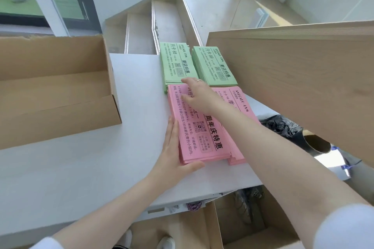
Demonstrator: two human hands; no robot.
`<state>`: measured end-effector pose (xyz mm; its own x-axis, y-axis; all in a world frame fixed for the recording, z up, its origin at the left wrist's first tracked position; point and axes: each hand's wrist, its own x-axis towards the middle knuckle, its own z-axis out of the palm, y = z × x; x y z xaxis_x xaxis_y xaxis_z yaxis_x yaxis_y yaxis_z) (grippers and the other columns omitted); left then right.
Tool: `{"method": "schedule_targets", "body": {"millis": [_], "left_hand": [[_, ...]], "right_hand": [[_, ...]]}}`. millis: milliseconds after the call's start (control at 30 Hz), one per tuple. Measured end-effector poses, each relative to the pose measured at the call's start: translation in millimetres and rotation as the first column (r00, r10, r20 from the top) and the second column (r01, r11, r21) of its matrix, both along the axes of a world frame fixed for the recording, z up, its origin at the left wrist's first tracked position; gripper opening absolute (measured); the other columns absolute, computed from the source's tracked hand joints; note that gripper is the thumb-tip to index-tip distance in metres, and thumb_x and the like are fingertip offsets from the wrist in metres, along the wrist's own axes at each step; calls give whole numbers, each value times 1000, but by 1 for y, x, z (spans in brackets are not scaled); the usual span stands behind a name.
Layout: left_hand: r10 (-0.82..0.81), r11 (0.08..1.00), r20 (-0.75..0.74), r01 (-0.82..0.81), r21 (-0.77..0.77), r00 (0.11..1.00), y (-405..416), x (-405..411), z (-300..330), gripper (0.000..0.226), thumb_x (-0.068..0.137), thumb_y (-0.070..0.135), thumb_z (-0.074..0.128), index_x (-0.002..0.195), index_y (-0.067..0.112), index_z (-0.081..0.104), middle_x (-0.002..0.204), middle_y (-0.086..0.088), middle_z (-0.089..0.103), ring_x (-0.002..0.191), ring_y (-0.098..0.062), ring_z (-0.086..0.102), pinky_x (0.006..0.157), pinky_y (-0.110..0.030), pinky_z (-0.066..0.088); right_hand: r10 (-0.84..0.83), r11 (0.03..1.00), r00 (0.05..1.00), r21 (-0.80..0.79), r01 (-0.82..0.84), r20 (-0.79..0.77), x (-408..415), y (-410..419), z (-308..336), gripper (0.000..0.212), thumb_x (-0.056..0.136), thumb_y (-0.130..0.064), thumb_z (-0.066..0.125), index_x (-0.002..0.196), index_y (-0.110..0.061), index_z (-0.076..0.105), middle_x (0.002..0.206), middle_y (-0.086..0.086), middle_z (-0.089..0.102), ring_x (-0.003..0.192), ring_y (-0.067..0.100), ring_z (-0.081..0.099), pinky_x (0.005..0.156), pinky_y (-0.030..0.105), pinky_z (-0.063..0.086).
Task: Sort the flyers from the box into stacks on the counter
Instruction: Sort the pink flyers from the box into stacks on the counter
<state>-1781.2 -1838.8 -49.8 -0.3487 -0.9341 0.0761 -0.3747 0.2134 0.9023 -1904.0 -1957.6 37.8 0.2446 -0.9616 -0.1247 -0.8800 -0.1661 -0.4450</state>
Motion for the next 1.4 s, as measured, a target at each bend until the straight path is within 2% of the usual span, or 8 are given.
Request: {"method": "schedule_targets", "body": {"millis": [167, 467, 633, 833, 933, 1100, 1167, 1400], "left_hand": [[-8, 1000, 7, 8, -10, 1000, 0, -1, -1, 108, 64, 61, 61, 133, 38, -19, 145, 25, -25, 134, 12, -21, 105, -1, -6], [-15, 1000, 38, 16, -19, 999, -8, 11, 29, 107, 64, 65, 54, 134, 38, -21, 144, 24, -30, 132, 11, -26, 101, 2, -11], [180, 971, 76, -165, -171, 981, -109, 22, 102, 50, 92, 20, 52, 139, 17, 35, 151, 3, 21, 131, 4, 20, 89, 7, 14], [95, 995, 424, -85, -42, 901, -273, 13, 130, 31, 93, 16, 44, 121, 14, 56, 126, -6, 58, 110, -24, 55, 90, -31, 47], [38, 999, 486, -42, -3, 873, -318, 21, 113, 32, 92, 12, 44, 123, 10, 54, 127, -8, 56, 112, -26, 53, 91, -33, 46], [-35, 995, 593, 84, -55, 805, -360, 18, 83, 43, 95, 13, 42, 138, 6, 38, 145, -12, 37, 131, -27, 36, 103, -32, 31], [-38, 990, 636, 116, -82, 771, -376, 14, 74, 46, 96, 17, 42, 139, 3, 33, 148, -13, 31, 136, -27, 28, 108, -34, 25], [-5, 995, 784, 81, -57, 620, -412, 2, 51, 41, 99, 26, 29, 131, 3, 39, 139, -16, 41, 133, -33, 30, 109, -43, 24]], "right_hand": [[17, 1000, 995, 17, -15, -94, -6, -20, -10, 49, 94, -27, 46, 139, -11, 35, 139, 9, 43, 128, 26, 39, 106, 37, 30], [18, 998, 1000, -63, -20, -25, -13, -32, -12, 48, 93, -30, 49, 137, -12, 39, 140, 6, 43, 124, 23, 44, 105, 39, 35], [-82, 993, 992, -80, 90, 98, -26, -51, 2, 32, 95, -19, 48, 126, -14, 52, 130, 5, 52, 118, 19, 47, 91, 25, 32], [26, 999, 996, -23, -28, -89, -26, -89, 8, 38, 89, -21, 59, 126, -21, 52, 136, -5, 46, 110, 12, 48, 84, 23, 32], [87, 994, 985, 80, -76, -148, -23, -102, 8, 53, 84, -29, 65, 132, -25, 44, 140, -9, 40, 119, 15, 46, 93, 33, 42], [168, 985, 936, 99, -144, -310, -25, -112, 5, 65, 81, -35, 64, 139, -26, 34, 144, -10, 34, 125, 12, 39, 82, 22, 34], [207, 978, 914, 109, -180, -349, -23, -117, 5, 67, 80, -35, 65, 139, -24, 34, 145, -8, 32, 128, 13, 36, 88, 24, 36], [293, 956, 859, 122, -267, -420, -19, -127, -2, 67, 77, -33, 68, 135, -22, 36, 144, -4, 33, 125, 17, 39, 97, 30, 37]]}}
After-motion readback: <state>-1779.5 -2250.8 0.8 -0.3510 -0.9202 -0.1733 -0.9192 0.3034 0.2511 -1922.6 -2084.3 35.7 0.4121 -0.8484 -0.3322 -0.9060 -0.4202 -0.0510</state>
